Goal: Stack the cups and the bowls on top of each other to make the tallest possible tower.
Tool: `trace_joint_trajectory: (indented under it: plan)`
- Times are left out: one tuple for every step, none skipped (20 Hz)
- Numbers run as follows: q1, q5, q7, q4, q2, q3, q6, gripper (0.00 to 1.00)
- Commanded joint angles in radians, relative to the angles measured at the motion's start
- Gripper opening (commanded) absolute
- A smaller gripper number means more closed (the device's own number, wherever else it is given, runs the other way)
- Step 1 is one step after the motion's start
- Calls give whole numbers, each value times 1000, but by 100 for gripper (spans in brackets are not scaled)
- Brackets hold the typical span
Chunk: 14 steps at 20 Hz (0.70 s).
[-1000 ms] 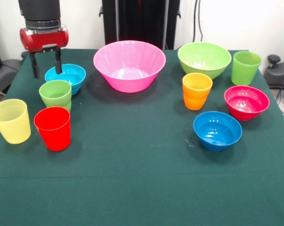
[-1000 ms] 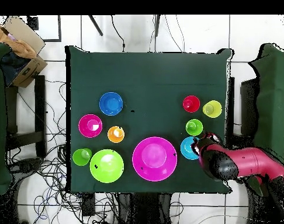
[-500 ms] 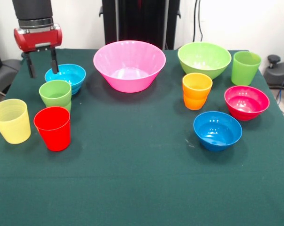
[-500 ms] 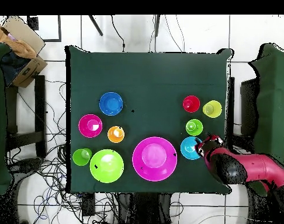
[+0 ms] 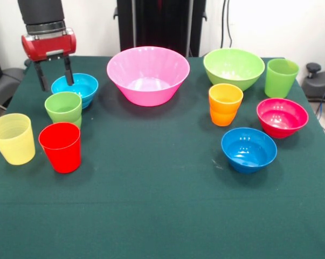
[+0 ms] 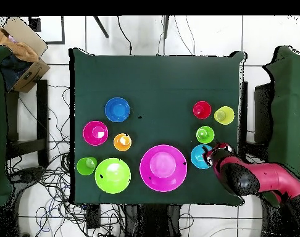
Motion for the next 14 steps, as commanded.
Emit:
trace_joint_trajectory:
  plan:
    - [14,-17,-323,51,31,67,101,100]
    - [10,-18,-328,52,34,70,102,100]
    - [8,-22,-329,51,39,71,100,100]
    - [5,-27,-333,48,44,73,100,100]
    - [3,-32,-331,46,47,73,96,100]
    - [3,-37,-332,45,50,73,95,100]
    - [1,-40,-333,44,51,74,93,100]
    - [-1,-43,-337,43,53,75,93,100]
    - [-6,-41,-342,45,54,79,95,100]
    - [-8,-42,-346,46,55,80,97,100]
    - [-11,-42,-352,46,59,83,98,100]
    - [-14,-44,-355,48,61,84,96,100]
    - [-15,-48,-354,48,64,84,93,100]
    - [-13,-51,-351,48,65,85,91,100]
